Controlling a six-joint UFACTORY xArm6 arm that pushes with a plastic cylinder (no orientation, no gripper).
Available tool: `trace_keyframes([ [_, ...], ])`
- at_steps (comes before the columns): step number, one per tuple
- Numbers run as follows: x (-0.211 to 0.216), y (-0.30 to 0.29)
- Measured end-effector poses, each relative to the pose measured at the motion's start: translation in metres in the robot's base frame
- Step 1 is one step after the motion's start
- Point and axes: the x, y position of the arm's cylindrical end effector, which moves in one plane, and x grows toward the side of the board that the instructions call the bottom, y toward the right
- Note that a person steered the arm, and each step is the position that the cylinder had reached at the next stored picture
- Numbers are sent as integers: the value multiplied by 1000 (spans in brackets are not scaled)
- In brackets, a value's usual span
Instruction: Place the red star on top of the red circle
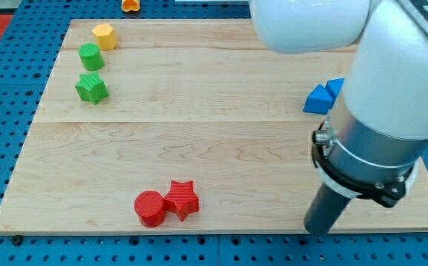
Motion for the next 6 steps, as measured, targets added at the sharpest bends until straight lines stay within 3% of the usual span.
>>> trace_keyframes([
  [1, 0, -87],
  [2, -11, -124],
  [3, -70, -149],
  [4, -96, -195],
  [5, -90, -111],
  [6, -11, -103],
])
